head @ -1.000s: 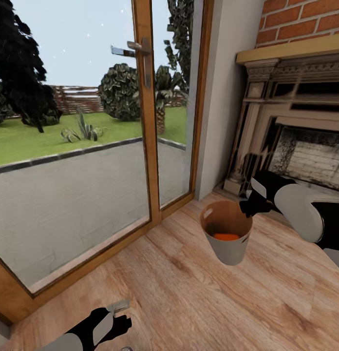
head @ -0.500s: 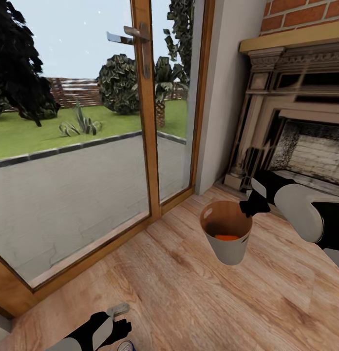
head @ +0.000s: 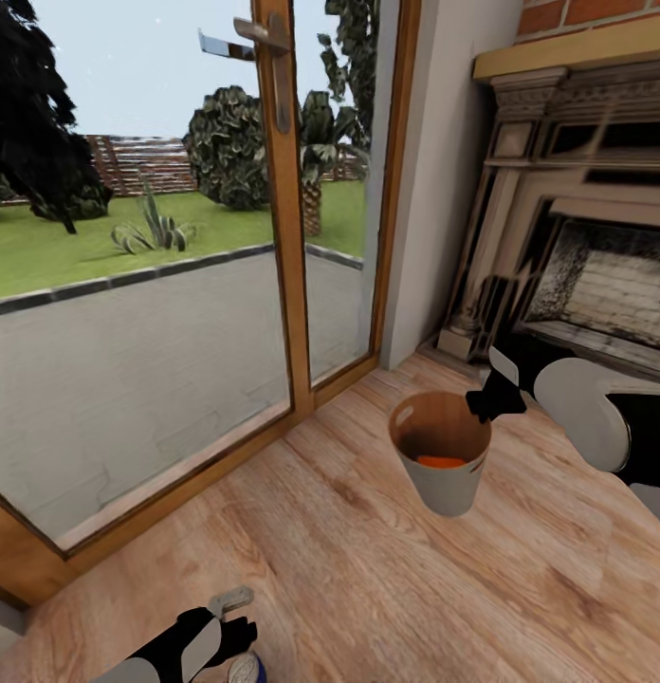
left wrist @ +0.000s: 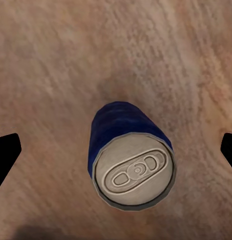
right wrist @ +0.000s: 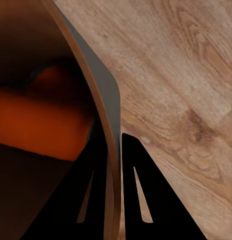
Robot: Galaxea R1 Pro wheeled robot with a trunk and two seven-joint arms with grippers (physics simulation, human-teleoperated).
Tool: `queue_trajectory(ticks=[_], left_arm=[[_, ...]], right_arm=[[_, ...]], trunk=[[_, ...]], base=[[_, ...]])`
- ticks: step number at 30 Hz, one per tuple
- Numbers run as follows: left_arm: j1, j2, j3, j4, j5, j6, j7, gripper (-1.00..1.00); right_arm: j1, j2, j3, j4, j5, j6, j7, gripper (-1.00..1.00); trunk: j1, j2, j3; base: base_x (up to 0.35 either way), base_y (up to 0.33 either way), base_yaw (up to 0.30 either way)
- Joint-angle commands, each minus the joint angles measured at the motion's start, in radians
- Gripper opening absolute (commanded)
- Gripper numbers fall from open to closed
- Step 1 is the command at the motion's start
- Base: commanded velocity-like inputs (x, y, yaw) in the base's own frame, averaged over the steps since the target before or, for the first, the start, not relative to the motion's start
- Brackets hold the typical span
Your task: Put the three can of soda from the living room inside the tash can in the kitchen.
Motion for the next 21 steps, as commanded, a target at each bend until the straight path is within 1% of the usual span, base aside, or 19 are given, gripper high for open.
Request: queue_trajectory(ticks=[1,3,8,13,21], left_arm=[[0.0,0.0,0.0,0.0,0.0,-0.001,0.0,1.0],[0.0,0.0,0.0,0.0,0.0,-0.001,0.0,1.0],[0.0,-0.002,-0.001,0.0,-0.001,-0.003,0.0,1.0],[0.0,-0.004,-0.002,0.0,-0.003,-0.005,0.0,1.0],[0.005,-0.004,-0.003,0.0,-0.006,-0.007,0.0,1.0]], right_arm=[[-0.001,0.0,-0.009,0.0,-0.012,0.0,0.006,-1.0],[-0.001,0.0,-0.009,0.0,-0.012,0.0,0.006,-1.0],[-0.001,0.0,-0.009,0.0,-0.012,0.0,0.006,-1.0],[-0.001,0.0,-0.009,0.0,-0.012,0.0,0.006,-1.0],[0.0,0.0,-0.008,0.0,-0.012,0.0,0.006,-1.0]], trunk=[[0.0,0.0,-0.004],[0.001,-0.001,-0.012],[0.001,-0.001,-0.012],[0.003,-0.002,-0.031],[0.003,-0.002,-0.031]], base=[[0.0,0.0,0.0],[0.0,0.0,0.0],[0.0,0.0,0.0],[0.0,0.0,0.0],[0.0,0.0,0.0]])
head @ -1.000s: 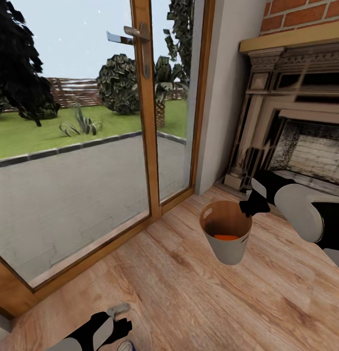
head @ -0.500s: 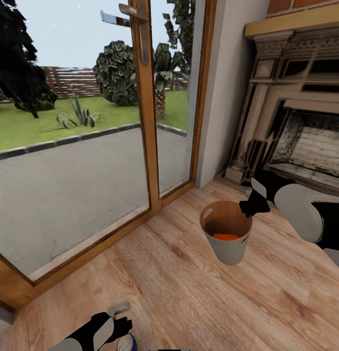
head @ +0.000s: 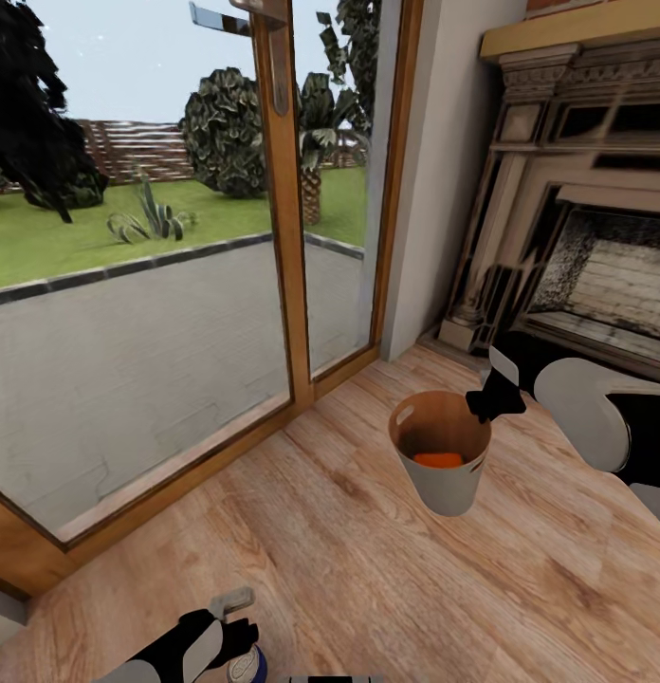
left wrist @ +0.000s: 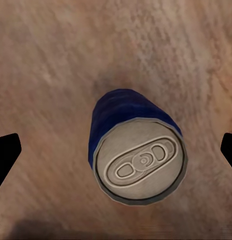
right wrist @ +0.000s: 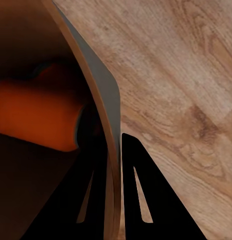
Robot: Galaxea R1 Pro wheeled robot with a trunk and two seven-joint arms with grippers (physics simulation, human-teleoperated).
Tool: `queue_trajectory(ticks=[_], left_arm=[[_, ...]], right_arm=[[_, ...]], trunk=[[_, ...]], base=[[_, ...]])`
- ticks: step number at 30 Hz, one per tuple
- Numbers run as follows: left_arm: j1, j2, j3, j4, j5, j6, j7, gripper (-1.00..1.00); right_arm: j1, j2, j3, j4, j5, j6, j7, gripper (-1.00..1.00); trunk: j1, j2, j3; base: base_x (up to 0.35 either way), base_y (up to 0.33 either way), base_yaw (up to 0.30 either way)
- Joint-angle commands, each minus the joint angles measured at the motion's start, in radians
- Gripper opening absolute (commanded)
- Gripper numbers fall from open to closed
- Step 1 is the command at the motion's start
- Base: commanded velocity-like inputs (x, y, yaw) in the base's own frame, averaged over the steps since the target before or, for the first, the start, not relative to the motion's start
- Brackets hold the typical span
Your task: Put the three can of soda from the living room inside the tash can in the kitchen.
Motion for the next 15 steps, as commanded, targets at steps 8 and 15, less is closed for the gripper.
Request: queue_trajectory(ticks=[8,15], left_arm=[[0.003,-0.001,0.0,0.0,-0.003,-0.015,0.0,1.0],[0.004,-0.003,-0.004,0.0,-0.004,-0.024,-0.002,1.0]], right_arm=[[0.0,0.0,-0.007,0.0,-0.01,0.0,0.005,-1.0],[0.0,0.0,-0.007,0.0,-0.01,0.0,0.005,-1.0]], trunk=[[0.0,0.0,0.0],[0.0,0.0,0.0]], base=[[0.0,0.0,0.0],[0.0,0.0,0.0]])
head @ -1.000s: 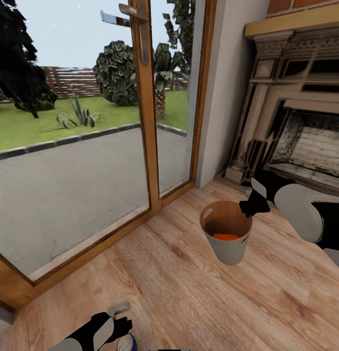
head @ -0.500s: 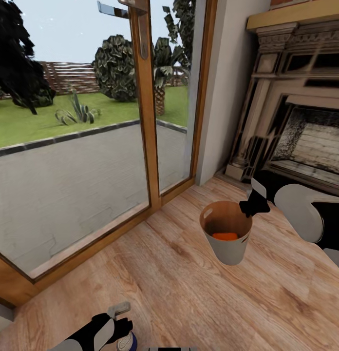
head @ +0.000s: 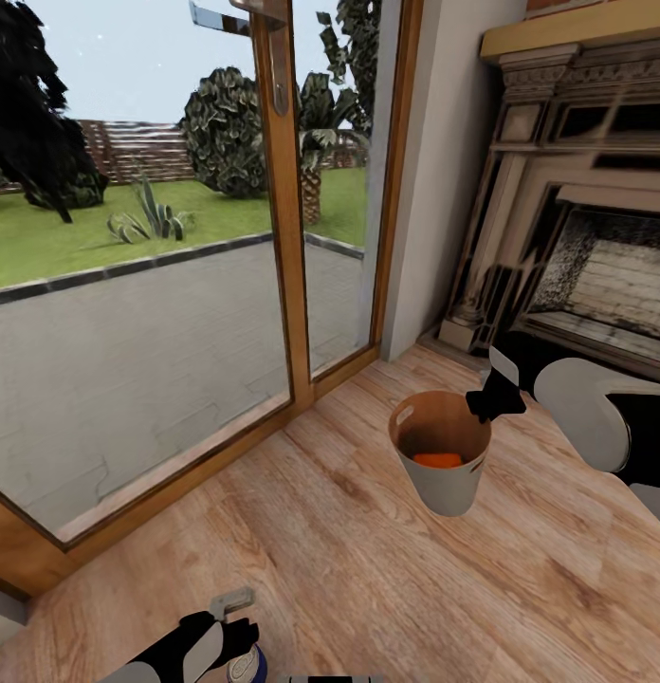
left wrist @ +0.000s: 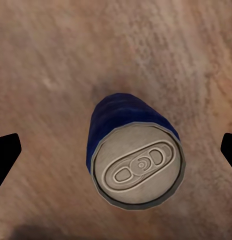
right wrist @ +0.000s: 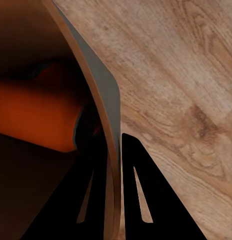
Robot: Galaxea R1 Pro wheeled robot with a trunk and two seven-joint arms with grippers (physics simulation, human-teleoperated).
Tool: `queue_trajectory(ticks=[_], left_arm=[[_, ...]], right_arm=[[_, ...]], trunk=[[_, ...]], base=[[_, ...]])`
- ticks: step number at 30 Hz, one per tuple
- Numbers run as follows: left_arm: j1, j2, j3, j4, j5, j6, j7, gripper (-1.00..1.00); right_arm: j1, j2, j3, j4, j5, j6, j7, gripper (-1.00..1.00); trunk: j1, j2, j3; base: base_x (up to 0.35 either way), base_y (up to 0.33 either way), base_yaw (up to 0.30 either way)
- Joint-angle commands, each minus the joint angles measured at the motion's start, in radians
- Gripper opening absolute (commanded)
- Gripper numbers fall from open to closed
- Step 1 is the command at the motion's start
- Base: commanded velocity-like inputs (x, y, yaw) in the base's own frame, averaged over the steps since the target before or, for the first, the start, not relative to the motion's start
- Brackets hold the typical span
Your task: Put the three can of soda from the living room inside the tash can in the kitchen.
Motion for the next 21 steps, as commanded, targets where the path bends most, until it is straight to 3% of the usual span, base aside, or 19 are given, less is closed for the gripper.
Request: queue_trajectory(ticks=[1,7,12,21], left_arm=[[0.0,0.0,-0.001,0.0,0.0,-0.001,0.0,1.0],[0.0,-0.004,-0.003,0.0,0.0,-0.002,-0.003,1.0],[0.0,-0.007,-0.004,0.0,0.0,-0.003,-0.023,1.0],[0.0,-0.008,-0.004,0.0,-0.001,-0.007,-0.034,1.0]], right_arm=[[0.0,0.0,-0.006,0.0,-0.01,0.0,0.005,-1.0],[0.0,0.0,-0.006,0.0,-0.01,0.0,0.005,-1.0],[0.0,0.0,-0.006,0.0,-0.01,0.0,0.005,-1.0],[-0.001,0.0,-0.005,0.0,-0.01,0.0,0.005,-1.0]], trunk=[[0.0,0.0,0.0],[0.0,0.0,0.0],[0.002,-0.001,-0.019],[0.002,-0.001,-0.019]], base=[[0.0,0.0,0.0],[0.0,0.0,0.0],[0.0,0.0,0.0],[0.0,0.0,0.0]])
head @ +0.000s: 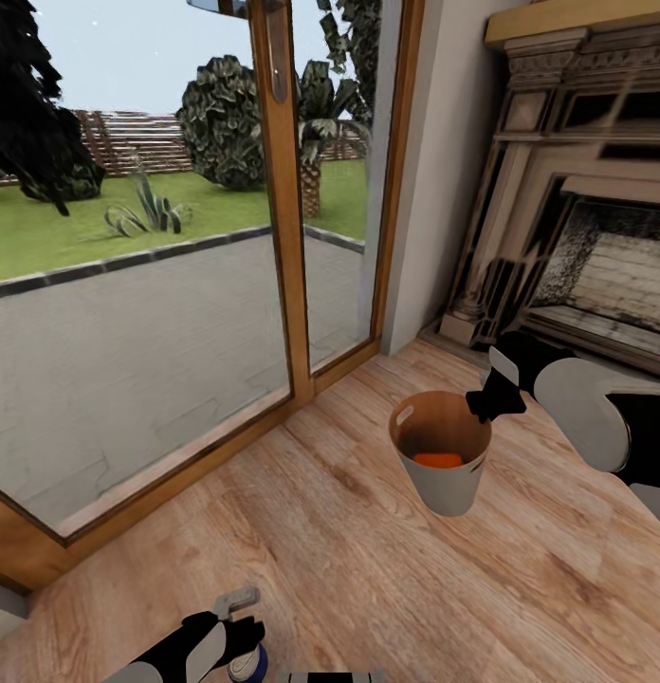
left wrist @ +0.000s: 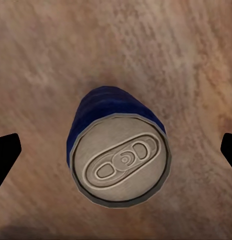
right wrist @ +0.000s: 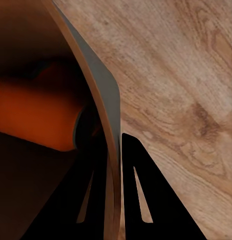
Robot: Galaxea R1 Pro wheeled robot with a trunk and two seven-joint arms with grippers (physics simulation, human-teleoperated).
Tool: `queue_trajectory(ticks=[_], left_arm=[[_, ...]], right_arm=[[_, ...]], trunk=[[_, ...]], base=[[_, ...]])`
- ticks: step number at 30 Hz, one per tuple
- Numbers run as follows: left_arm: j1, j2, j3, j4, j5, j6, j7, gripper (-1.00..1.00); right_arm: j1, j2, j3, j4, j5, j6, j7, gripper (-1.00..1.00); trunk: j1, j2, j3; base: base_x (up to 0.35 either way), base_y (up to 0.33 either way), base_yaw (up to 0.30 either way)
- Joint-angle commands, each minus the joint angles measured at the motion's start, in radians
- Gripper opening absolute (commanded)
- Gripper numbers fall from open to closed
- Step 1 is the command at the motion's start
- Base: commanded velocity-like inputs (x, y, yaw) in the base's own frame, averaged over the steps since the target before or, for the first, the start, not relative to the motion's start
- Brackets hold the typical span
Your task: Put the three can of soda from the living room inside the tash can in the kitchen.
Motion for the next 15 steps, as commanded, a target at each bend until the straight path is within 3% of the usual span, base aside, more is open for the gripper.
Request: queue_trajectory(ticks=[1,6,15], left_arm=[[0.0,0.0,0.0,0.0,0.0,-0.004,0.0,1.0],[0.0,0.0,0.0,0.0,0.0,-0.026,-0.001,1.0],[0.0,0.0,0.0,0.0,0.0,-0.033,-0.002,1.0]], right_arm=[[-0.001,0.0,-0.007,0.0,-0.01,0.0,0.006,-1.0],[-0.004,0.0,0.019,0.0,-0.01,0.0,0.006,-1.0],[-0.01,0.001,0.033,0.0,-0.01,0.0,0.006,-1.0]], trunk=[[0.0,0.0,0.0],[0.002,-0.001,-0.015],[0.002,-0.001,-0.015]], base=[[0.0,0.0,0.0],[0.0,0.0,0.0],[0.0,0.0,0.0]])
